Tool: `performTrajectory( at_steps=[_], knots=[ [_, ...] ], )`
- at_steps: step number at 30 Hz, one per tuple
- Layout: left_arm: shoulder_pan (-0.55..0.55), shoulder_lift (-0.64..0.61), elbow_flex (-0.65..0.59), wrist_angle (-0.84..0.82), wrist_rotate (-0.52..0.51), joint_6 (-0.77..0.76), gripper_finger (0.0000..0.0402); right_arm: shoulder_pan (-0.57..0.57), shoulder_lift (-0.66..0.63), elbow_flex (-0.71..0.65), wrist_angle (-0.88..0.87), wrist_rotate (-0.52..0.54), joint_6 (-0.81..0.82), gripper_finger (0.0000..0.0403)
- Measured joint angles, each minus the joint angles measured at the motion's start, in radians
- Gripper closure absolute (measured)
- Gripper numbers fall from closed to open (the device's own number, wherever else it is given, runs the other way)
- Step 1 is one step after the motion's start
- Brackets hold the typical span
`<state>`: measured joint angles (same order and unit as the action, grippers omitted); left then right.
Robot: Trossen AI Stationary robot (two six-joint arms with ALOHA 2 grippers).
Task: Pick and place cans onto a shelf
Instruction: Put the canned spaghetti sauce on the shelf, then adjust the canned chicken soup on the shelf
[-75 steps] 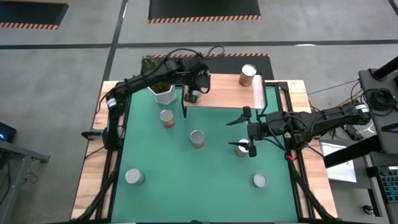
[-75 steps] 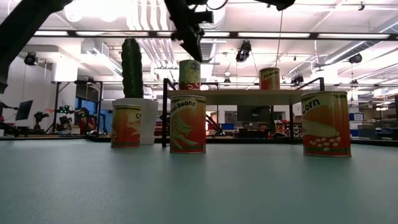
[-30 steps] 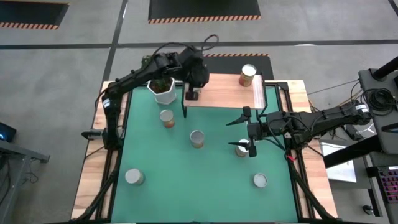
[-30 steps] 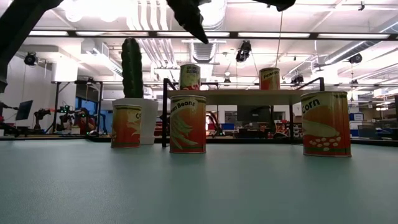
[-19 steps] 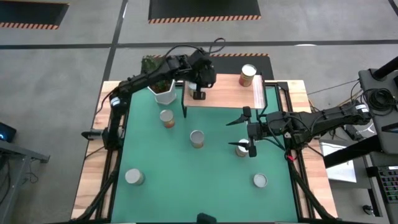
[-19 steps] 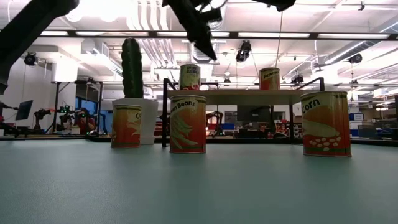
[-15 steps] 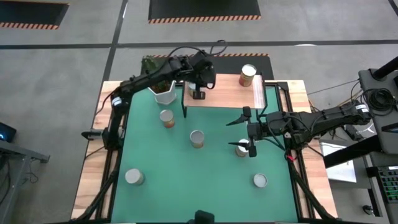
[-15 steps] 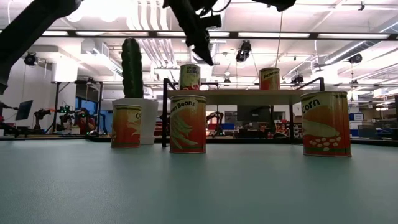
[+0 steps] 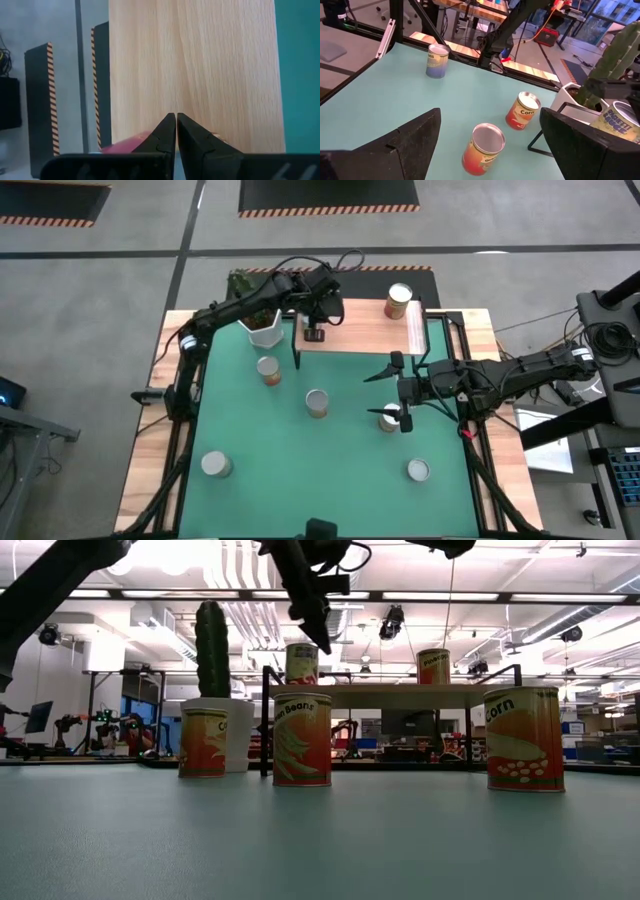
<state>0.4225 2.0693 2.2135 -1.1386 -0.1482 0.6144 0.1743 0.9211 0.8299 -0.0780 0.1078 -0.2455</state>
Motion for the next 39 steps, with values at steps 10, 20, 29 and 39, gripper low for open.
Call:
performTrajectory(
  at_steps=[10,20,29,39],
  knots=[
    [-0.004,-0.018,-0.002,-0.014,0.001,0.001,0.0402,0.000,0.000,0.000,0.000,0.000,0.000,0.0075],
    [0.005,-0.063,0.104,-0.088,0.138,0.024,0.0402,0.000,0.000,0.000,-0.002,0.008,0.001,0.0075],
    [0.103,-0.082,0.135,-0.091,0.131,-0.027,0.0402,0.000,0.000,0.000,-0.007,0.010,0.011,0.0075],
    [0.069,-0.136,0.134,-0.084,0.307,-0.183,0.0402,0.000,0.000,0.000,-0.019,0.033,0.016,0.0075]
  ],
)
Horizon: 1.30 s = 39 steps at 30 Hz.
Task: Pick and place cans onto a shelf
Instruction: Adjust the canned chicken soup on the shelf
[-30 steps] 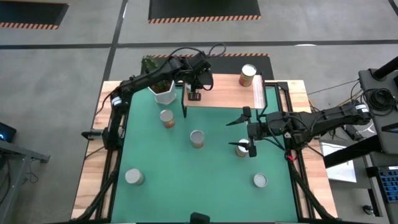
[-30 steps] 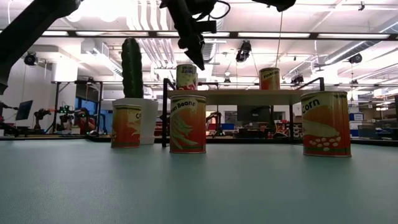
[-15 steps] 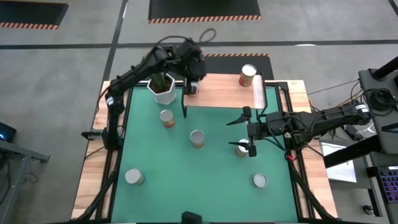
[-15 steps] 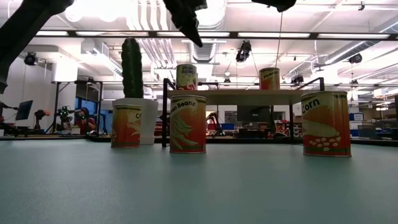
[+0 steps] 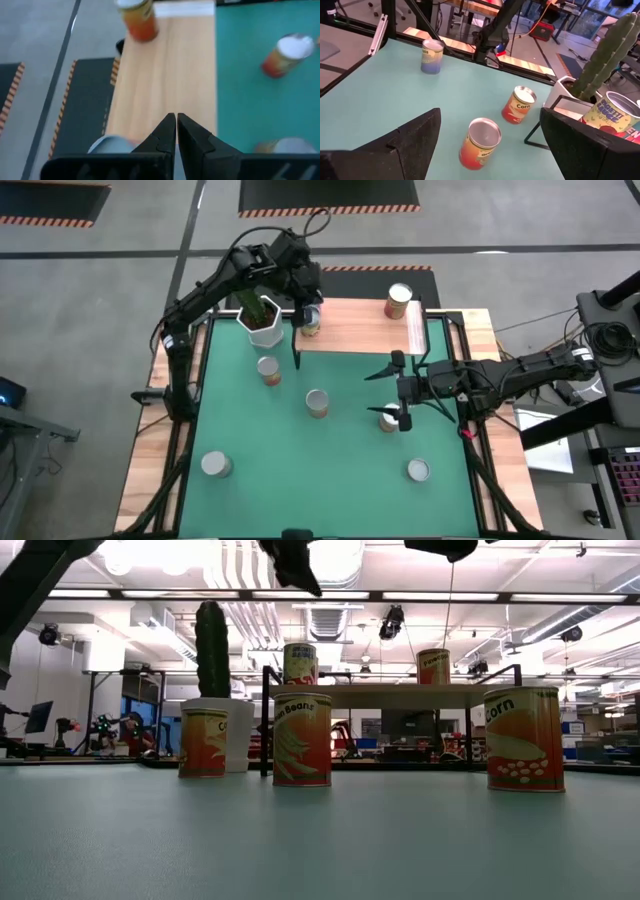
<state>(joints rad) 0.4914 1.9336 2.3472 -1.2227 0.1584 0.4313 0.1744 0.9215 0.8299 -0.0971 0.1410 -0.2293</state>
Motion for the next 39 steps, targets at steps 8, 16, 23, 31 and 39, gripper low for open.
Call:
performTrajectory(
  at_steps=[8,16,23,31,39],
  knots=[
    [-0.081,-0.072,-0.005,-0.001,0.017,-0.033,0.0402,0.000,0.000,0.000,-0.003,0.001,0.012,0.0075],
    [-0.177,-0.100,-0.011,-0.010,0.017,-0.050,0.0402,0.000,0.000,0.000,-0.003,0.001,0.042,0.0075],
    [-0.249,-0.190,-0.182,0.070,0.016,-0.083,0.0402,0.000,0.028,0.000,0.004,0.016,0.056,0.0075],
    [-0.326,-0.449,-0.627,0.403,-0.041,-0.165,0.0402,-0.004,0.096,0.039,0.012,0.123,0.080,0.0085],
    [-0.375,-0.698,-1.005,0.721,-0.122,-0.206,0.0402,-0.073,0.219,0.195,-0.027,0.152,0.086,0.0186]
  ],
)
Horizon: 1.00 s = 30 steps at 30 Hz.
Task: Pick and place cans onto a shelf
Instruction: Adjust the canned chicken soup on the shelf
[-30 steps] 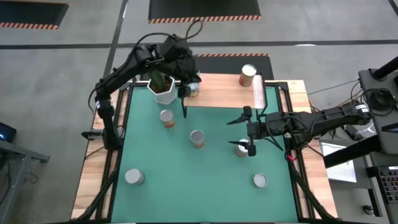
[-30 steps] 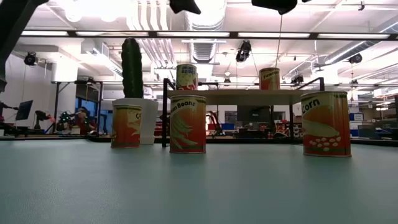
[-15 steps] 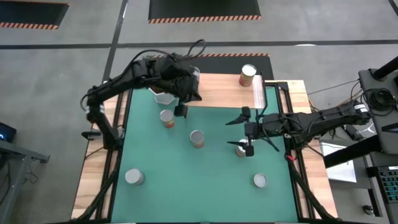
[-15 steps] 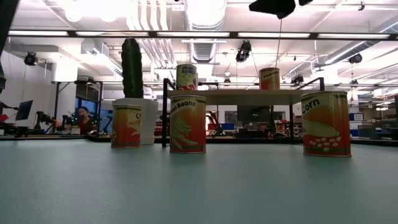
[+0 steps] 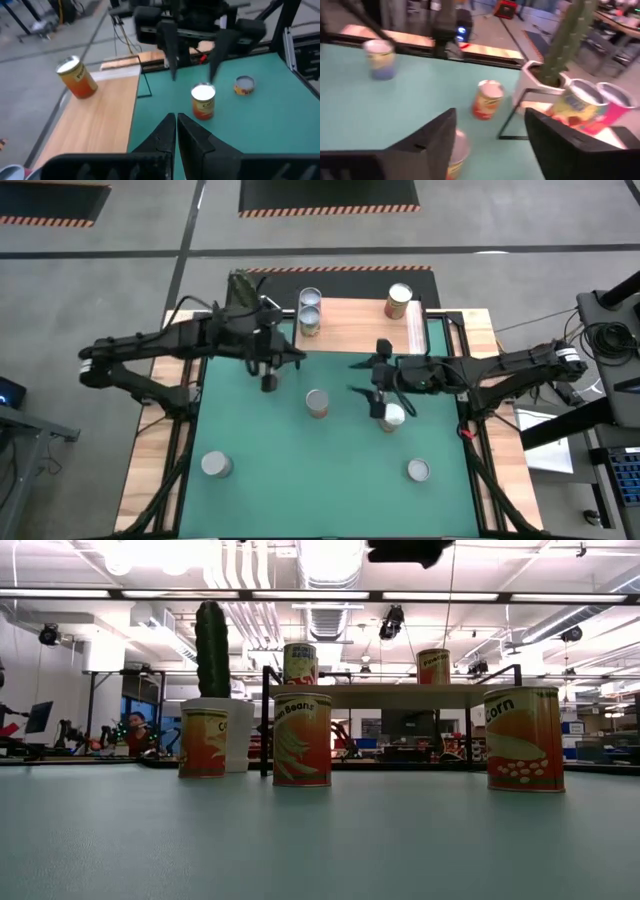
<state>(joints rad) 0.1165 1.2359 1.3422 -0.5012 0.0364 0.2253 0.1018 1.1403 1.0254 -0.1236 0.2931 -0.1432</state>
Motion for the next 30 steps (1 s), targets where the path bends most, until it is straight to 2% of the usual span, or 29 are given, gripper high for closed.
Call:
performTrajectory(
  at_steps=[9,13,20,30],
  knots=[
    [0.001,-0.210,-0.283,0.234,-0.004,0.035,0.0402,-0.201,0.196,0.372,-0.280,-0.008,-0.063,0.0334],
    [0.001,-0.289,-0.352,0.287,-0.048,0.058,0.0402,-0.304,0.311,0.554,-0.401,-0.089,-0.127,0.0381],
    [0.001,-0.355,-0.383,0.287,-0.082,0.105,0.0402,-0.483,0.517,0.855,-0.540,-0.296,-0.212,0.0394],
    [0.002,-0.396,-0.403,0.260,-0.082,0.145,0.0402,-0.658,0.745,1.154,-0.559,-0.358,-0.304,0.0394]
  ],
)
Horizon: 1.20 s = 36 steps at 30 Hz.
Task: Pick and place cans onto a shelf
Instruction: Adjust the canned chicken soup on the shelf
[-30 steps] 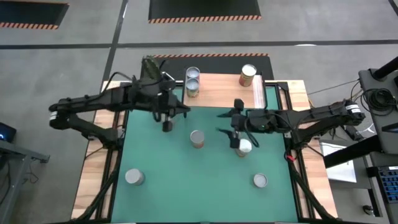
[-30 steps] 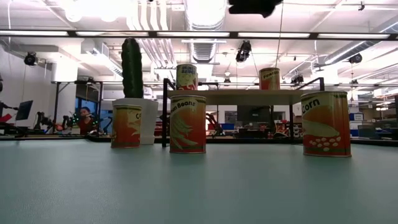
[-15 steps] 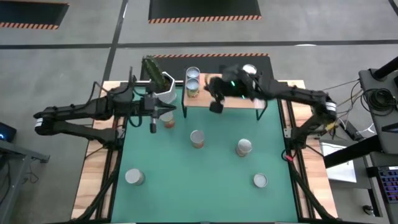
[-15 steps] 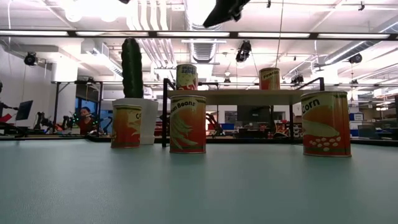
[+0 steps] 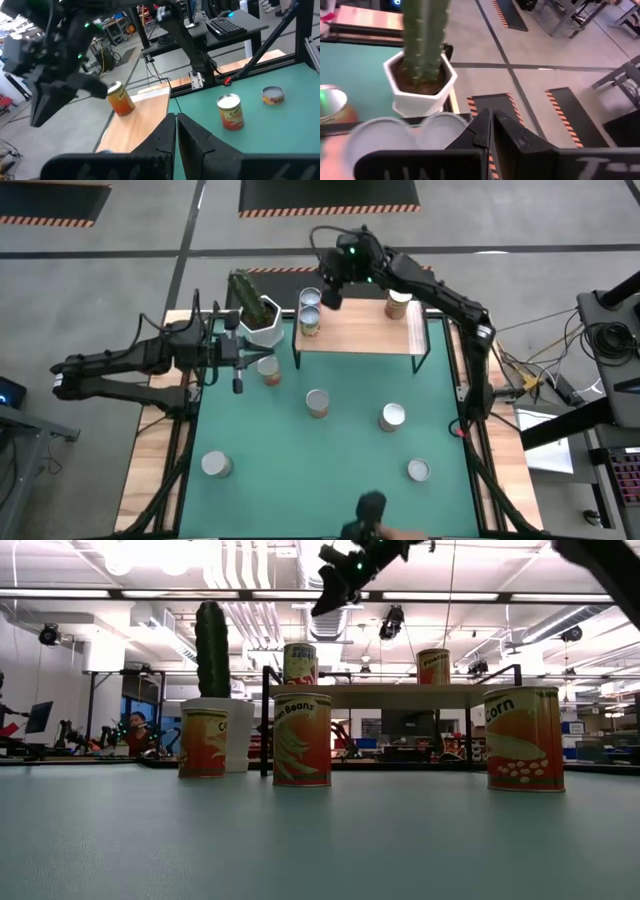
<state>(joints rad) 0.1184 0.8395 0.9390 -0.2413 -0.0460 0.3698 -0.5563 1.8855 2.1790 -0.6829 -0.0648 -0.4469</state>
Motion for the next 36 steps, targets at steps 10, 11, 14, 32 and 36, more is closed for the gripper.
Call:
performTrajectory(
  at_steps=[10,11,14,32,36],
  knots=[
    [0.017,-0.078,-0.108,0.078,-0.113,0.041,0.0402,-0.124,0.169,0.123,0.002,-0.180,-0.030,0.0394],
    [0.017,-0.084,-0.117,0.081,-0.113,0.041,0.0402,-0.133,0.184,0.125,0.007,-0.198,-0.039,0.0394],
    [0.017,-0.097,-0.130,0.089,-0.113,0.041,0.0402,-0.156,0.219,0.131,0.006,-0.267,-0.051,0.0394],
    [0.018,-0.123,-0.130,0.089,-0.129,0.040,0.0402,-0.182,0.278,0.133,0.007,-0.504,-0.105,0.0394],
    [0.017,-0.122,-0.130,0.089,-0.129,0.040,0.0402,-0.182,0.278,0.127,0.007,-0.504,-0.104,0.0394]
  ],
)
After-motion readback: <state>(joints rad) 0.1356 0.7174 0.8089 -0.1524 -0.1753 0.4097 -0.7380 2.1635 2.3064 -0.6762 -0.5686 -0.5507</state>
